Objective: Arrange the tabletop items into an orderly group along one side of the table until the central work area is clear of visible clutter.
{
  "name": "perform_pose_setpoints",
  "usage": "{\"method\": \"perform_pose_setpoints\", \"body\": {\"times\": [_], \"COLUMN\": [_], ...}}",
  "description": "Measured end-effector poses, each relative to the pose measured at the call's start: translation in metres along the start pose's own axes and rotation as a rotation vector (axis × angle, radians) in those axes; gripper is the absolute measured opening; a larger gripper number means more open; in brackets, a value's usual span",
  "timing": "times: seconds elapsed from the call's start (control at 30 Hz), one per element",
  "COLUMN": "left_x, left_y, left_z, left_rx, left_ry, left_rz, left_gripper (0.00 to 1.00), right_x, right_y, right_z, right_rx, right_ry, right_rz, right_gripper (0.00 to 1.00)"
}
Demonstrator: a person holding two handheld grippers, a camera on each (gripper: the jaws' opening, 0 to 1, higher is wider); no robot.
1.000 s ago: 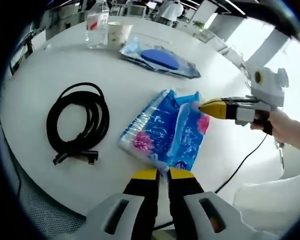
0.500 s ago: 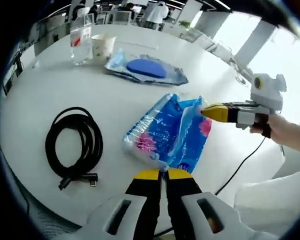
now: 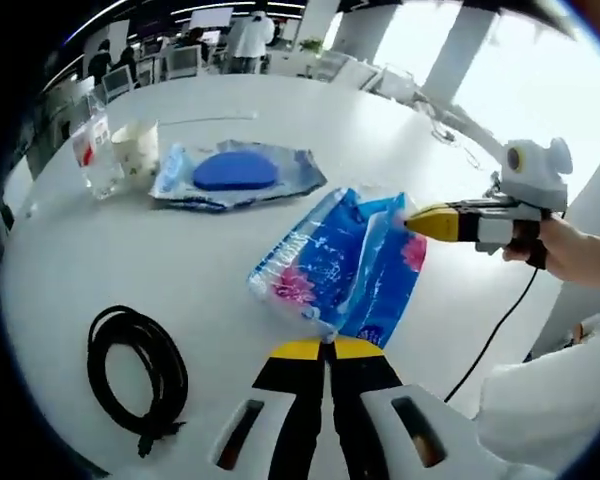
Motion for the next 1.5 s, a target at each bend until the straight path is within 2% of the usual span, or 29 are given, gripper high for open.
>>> {"method": "perform_pose_setpoints", "body": {"times": [0.57,1.03,1.5], "left_x": [-0.016,-0.026,-0.032], "left_y": [-0.006,-0.007,-0.008], "left_z": [0.038,0.062,0.078], "left_rx": [0.005,0.006,0.0], "left_ry": [-0.23,-0.335,-0.397], "left_rz": [-0.09,-0.162,-0.211], "left_gripper": [0.0,0.0,0.0], "right_x": [-0.006,-0.002,0.003], "right_y": [0.04,0.066,0.081], "right_z": [0.0,-0.004,0.0], "right_rx": [-0.115,-0.196,-0.234], "right_ry": [-0.083,-0.137,-0.142], "right_rz": [-0.163,-0.296,-0.372], "right_gripper": [0.0,0.0,0.0]}}
Point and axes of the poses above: the point that each gripper's makers call its tool centre point, and the gripper's own axes: y roughly backward along the fingers, x roughly to its left, z roughly out of its top, the point moved 5 cm from there along y, roughly backward along the fingers, and after that the axes turned 7 degrees about x, right-handed, at the moved point
